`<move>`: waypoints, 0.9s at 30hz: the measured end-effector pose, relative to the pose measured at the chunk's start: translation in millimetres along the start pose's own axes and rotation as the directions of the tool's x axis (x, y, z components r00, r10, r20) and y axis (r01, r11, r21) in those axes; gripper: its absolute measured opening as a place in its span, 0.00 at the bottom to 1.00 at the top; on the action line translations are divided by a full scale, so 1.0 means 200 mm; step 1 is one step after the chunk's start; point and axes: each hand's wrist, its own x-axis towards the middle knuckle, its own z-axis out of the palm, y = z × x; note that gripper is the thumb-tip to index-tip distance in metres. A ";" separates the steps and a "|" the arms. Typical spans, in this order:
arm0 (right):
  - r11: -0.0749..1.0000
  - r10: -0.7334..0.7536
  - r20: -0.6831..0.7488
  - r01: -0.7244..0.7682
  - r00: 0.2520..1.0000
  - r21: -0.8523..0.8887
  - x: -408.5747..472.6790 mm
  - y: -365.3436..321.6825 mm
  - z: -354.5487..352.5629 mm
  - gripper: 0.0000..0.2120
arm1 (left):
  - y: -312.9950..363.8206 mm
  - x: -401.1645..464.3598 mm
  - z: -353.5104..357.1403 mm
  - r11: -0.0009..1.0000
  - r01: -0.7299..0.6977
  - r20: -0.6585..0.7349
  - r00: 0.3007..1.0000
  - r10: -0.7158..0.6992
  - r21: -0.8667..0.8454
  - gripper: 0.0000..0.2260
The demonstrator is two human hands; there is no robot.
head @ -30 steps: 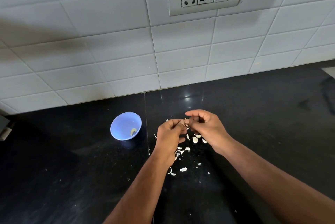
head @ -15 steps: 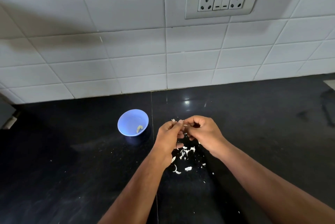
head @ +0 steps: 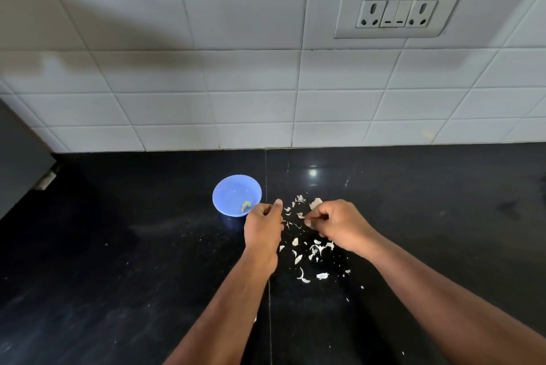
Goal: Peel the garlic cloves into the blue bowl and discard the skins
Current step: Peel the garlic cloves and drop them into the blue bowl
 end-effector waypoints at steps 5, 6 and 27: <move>0.943 -0.063 -0.069 0.037 0.996 -0.330 0.00 -0.07 -0.01 0.04 | 0.00 0.00 -0.07 0.999 -0.046 -0.039 0.998 0.046 0.005 0.11; 0.931 -0.073 -0.079 0.040 0.994 -0.362 0.00 -0.06 0.00 0.05 | 0.00 0.01 -0.08 0.998 -0.056 -0.052 0.997 0.057 0.008 0.11; 0.827 0.118 -0.154 -0.012 0.981 0.561 -0.15 -0.11 0.03 0.06 | -0.02 -0.08 0.09 0.901 0.300 0.394 0.904 -0.164 -0.314 0.11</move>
